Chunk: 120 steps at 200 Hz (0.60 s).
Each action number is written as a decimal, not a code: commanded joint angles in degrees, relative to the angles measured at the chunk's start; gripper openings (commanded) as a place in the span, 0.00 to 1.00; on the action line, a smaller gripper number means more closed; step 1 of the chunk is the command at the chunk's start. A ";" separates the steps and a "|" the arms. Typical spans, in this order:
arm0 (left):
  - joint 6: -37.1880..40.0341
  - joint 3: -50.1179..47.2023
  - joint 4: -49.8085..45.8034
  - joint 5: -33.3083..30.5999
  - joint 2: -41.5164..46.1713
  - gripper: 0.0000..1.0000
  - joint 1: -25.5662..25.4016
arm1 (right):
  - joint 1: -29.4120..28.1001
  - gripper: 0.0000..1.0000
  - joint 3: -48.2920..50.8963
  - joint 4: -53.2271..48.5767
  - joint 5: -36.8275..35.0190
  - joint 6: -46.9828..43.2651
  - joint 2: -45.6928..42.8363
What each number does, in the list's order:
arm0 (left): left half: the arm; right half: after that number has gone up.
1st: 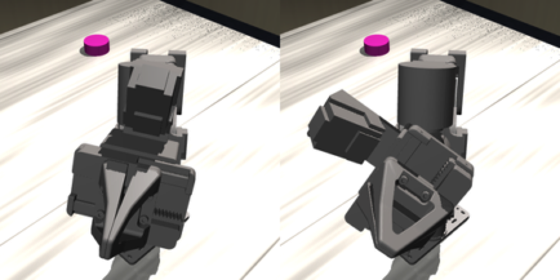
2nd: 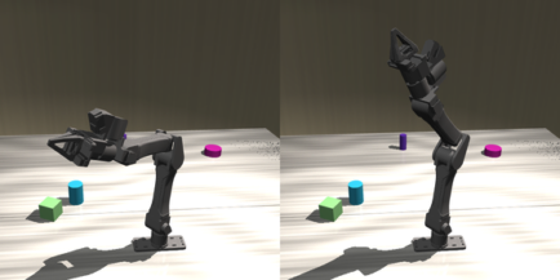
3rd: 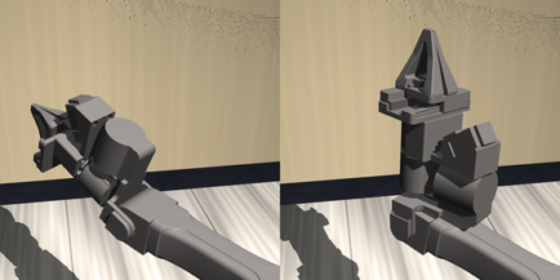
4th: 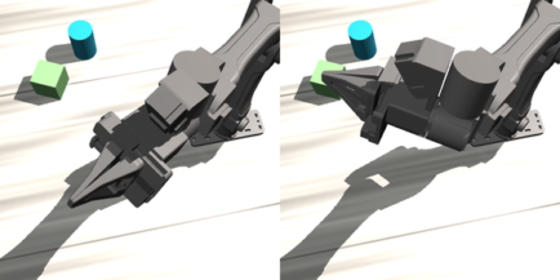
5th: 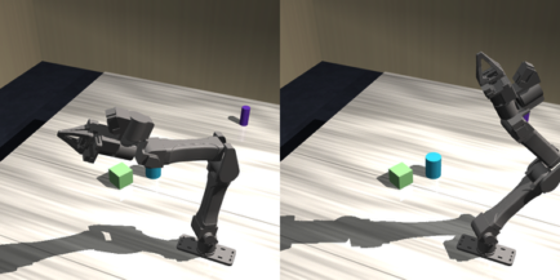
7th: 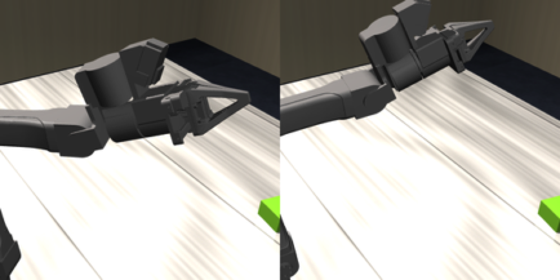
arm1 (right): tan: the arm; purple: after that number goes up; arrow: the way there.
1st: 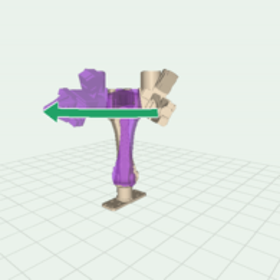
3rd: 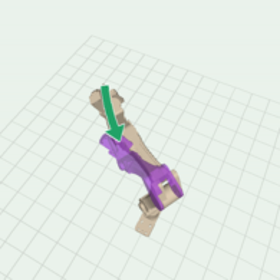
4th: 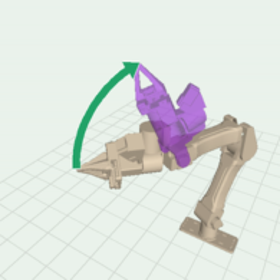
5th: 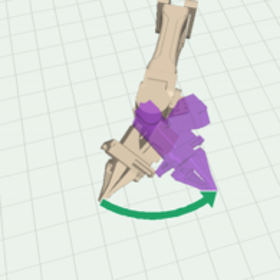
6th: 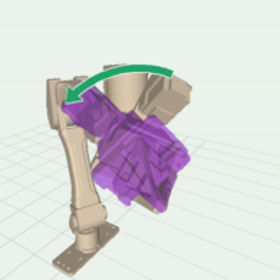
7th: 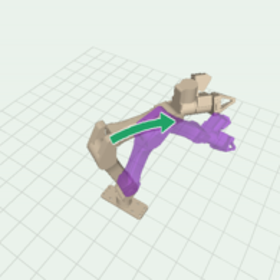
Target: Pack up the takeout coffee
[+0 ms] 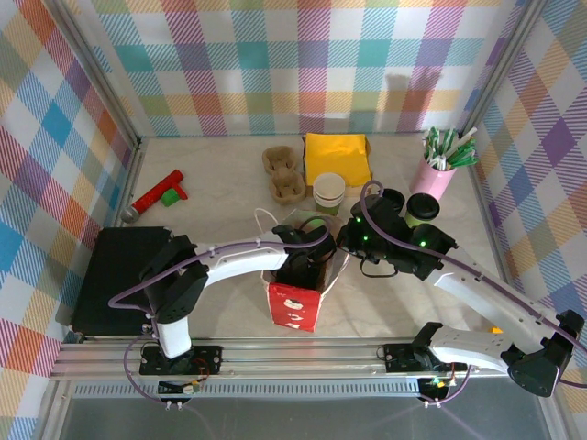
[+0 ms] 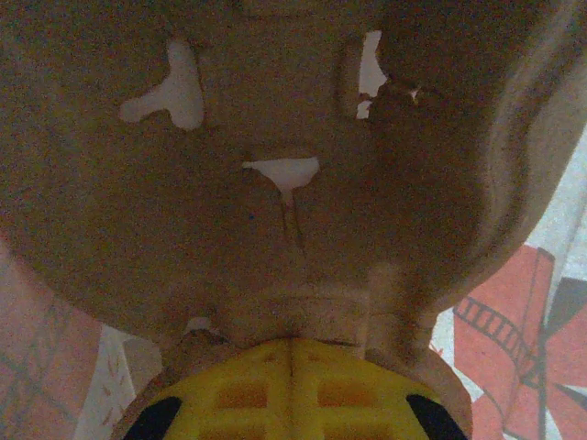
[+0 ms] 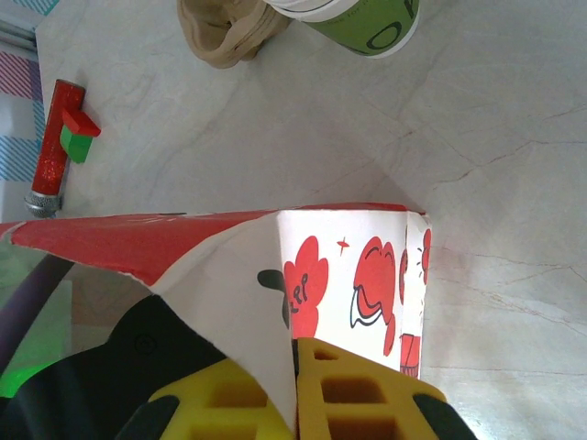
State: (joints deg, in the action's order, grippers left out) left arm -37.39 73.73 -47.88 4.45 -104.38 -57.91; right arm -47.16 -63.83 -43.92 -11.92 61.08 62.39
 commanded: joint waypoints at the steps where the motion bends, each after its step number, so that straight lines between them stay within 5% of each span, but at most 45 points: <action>1: -0.62 -1.22 0.27 1.39 -3.83 0.01 0.50 | 0.13 0.00 -0.85 -1.44 -1.08 0.27 -0.81; 120: -0.50 -2.63 2.07 1.86 -3.66 0.00 0.66 | 0.13 0.00 -1.82 -1.45 -0.87 -0.36 -0.43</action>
State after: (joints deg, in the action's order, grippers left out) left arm -37.74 73.63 -46.83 6.83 -105.73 -57.21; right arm -47.16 -63.86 -44.27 -12.14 61.04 62.41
